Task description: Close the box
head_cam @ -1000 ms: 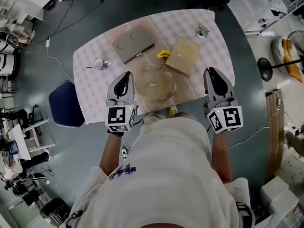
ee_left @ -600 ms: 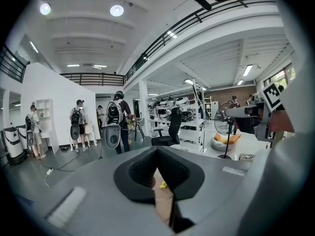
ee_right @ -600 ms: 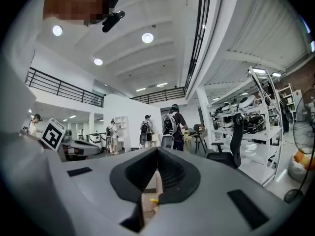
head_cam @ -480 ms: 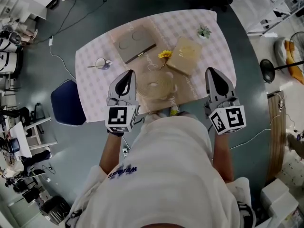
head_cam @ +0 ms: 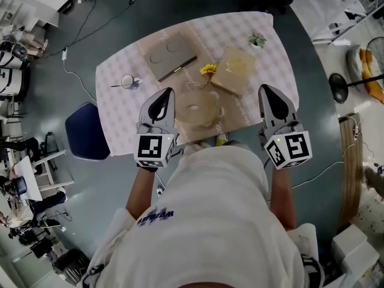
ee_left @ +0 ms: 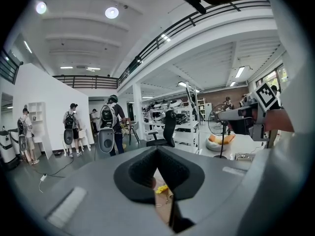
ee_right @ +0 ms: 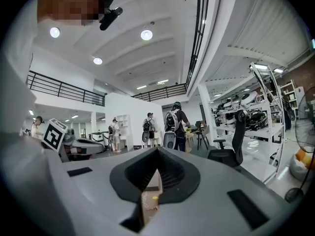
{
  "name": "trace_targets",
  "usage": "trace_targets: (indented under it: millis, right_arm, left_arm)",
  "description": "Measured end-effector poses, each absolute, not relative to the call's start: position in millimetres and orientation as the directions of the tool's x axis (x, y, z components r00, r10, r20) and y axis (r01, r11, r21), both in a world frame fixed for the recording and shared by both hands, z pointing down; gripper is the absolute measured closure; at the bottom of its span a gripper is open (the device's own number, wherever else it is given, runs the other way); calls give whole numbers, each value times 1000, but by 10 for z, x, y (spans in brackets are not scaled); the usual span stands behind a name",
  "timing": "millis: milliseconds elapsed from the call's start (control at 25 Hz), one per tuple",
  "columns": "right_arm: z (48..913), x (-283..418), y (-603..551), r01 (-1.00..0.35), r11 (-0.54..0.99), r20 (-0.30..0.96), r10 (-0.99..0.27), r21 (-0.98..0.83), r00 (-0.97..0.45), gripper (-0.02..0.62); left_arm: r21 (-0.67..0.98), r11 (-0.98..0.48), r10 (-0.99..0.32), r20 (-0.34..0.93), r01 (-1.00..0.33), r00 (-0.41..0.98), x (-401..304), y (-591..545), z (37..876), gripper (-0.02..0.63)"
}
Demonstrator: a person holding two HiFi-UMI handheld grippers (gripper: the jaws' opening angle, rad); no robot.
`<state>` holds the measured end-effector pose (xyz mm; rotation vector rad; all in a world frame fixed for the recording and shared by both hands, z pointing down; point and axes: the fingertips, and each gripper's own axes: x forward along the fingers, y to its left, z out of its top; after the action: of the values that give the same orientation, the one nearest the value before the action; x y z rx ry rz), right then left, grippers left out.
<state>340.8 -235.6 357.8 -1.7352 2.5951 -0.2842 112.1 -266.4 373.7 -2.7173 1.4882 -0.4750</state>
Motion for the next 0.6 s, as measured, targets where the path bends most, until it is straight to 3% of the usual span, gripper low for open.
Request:
trace_targets:
  millis: [600]
  right_arm:
    - [3669,3366,-2391,-924,363,127,-917,-119,-377,592]
  left_arm:
    - [-145,-560,-816,268,-816,512,1077,-2665,3770,604]
